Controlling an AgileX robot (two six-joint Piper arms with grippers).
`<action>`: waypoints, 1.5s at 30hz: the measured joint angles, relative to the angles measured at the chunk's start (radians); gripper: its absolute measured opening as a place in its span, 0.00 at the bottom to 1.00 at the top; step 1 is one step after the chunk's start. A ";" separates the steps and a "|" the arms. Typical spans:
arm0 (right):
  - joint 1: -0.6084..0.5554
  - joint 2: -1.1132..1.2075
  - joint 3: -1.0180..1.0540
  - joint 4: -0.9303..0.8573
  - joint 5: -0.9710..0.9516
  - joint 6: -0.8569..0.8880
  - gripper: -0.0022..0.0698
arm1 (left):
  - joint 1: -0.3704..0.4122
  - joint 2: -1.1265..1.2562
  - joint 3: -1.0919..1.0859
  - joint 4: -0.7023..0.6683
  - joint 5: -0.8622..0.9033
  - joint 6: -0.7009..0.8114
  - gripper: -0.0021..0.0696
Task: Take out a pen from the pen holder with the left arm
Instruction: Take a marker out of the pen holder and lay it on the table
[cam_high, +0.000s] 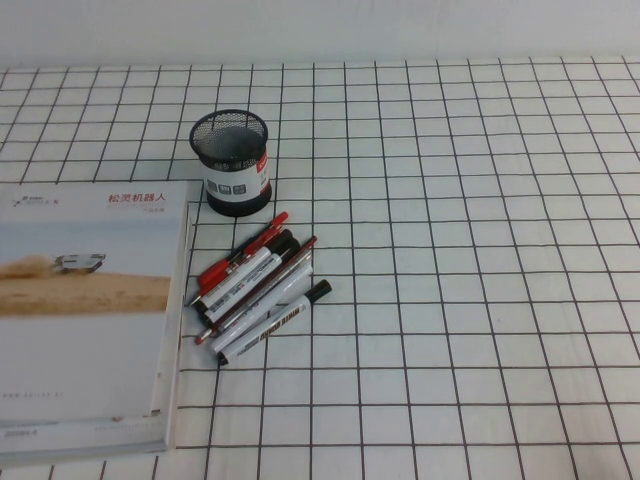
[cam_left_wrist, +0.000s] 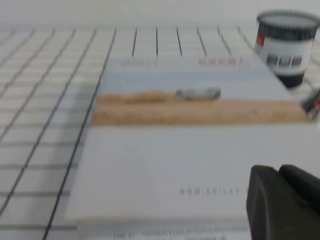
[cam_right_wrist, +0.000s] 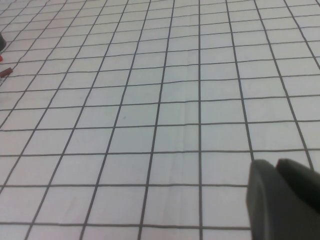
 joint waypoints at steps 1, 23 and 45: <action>0.000 0.000 0.000 0.000 0.000 0.000 0.01 | 0.000 0.000 0.000 0.000 0.026 -0.002 0.03; 0.000 0.000 0.000 0.000 0.000 0.000 0.01 | 0.000 0.000 0.000 0.003 0.100 -0.004 0.03; 0.000 0.000 0.000 0.000 0.000 0.000 0.01 | 0.000 0.000 0.000 0.003 0.104 -0.004 0.03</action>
